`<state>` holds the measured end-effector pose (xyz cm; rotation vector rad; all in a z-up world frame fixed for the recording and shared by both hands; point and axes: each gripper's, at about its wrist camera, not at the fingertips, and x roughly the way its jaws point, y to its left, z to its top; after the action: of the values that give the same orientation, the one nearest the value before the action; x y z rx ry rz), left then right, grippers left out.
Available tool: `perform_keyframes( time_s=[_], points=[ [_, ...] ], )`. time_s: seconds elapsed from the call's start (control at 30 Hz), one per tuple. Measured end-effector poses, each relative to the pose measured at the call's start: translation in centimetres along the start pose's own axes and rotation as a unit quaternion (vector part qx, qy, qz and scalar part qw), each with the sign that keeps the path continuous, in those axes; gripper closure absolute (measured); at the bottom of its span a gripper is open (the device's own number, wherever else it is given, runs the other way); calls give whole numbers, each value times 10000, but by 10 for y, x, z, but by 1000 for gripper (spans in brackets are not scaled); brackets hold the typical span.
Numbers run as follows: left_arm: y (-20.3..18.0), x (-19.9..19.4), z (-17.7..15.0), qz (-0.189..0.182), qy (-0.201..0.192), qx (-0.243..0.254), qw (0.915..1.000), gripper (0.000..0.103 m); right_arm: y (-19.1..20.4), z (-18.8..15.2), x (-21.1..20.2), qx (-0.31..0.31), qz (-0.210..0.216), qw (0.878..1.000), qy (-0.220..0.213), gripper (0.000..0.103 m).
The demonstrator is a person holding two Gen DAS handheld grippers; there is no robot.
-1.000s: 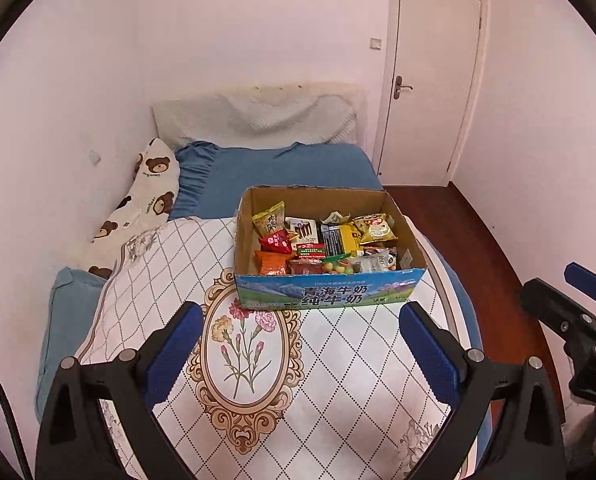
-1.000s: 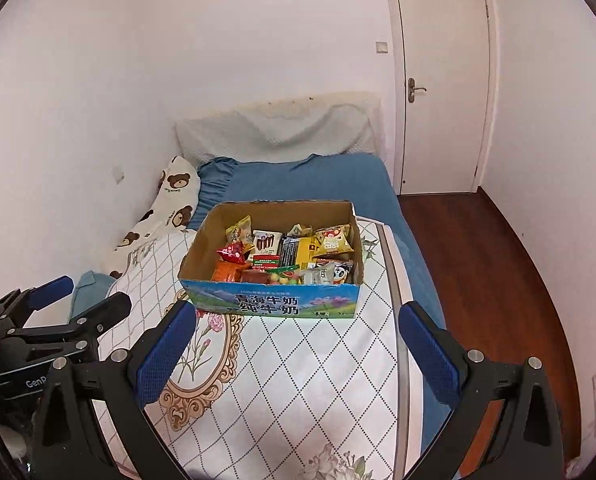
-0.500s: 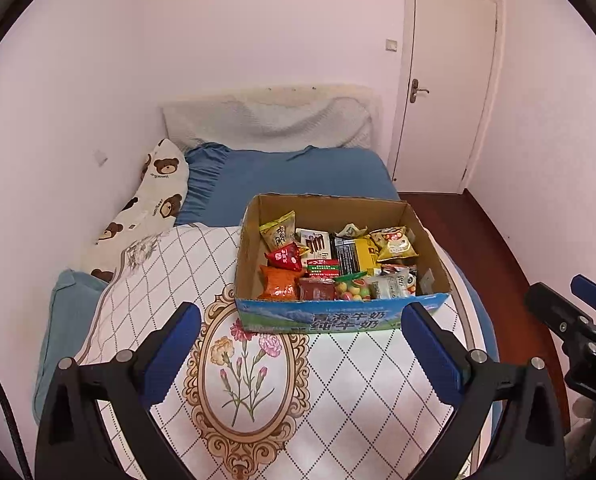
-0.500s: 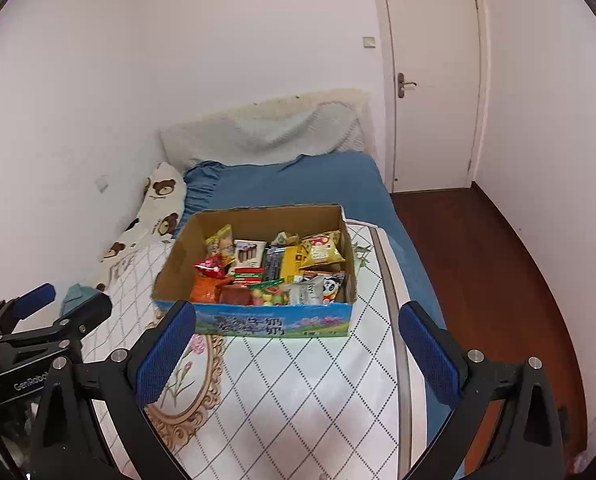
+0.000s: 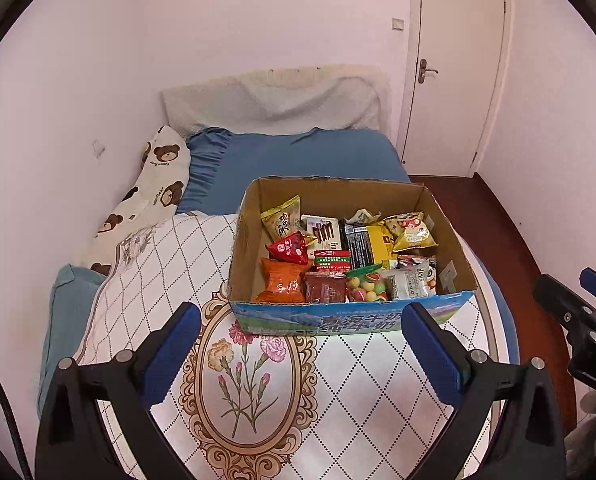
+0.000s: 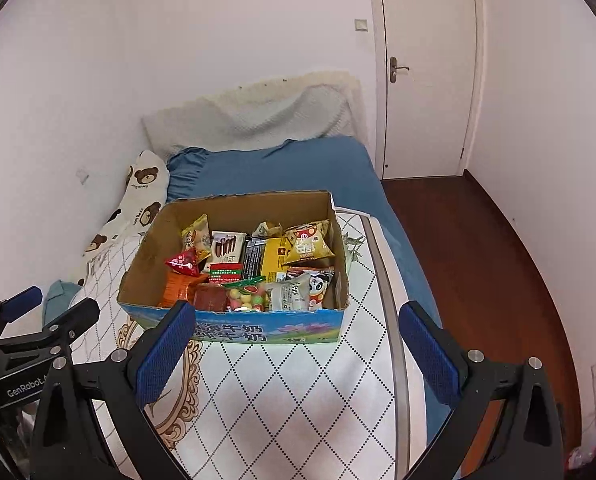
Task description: Organize snacks
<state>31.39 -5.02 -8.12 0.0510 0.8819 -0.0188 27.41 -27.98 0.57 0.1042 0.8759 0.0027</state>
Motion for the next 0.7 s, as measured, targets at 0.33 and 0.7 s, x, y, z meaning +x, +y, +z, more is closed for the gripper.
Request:
perform_keyframes(
  time_s=[0.33, 0.7],
  points=[
    [1, 8, 3, -3, 49, -40, 10000, 0, 1, -1, 6, -27, -46, 10000, 27, 0],
    [2, 8, 2, 0, 51, -45, 10000, 0, 4, -2, 6, -52, -61, 10000, 18, 0]
  ],
)
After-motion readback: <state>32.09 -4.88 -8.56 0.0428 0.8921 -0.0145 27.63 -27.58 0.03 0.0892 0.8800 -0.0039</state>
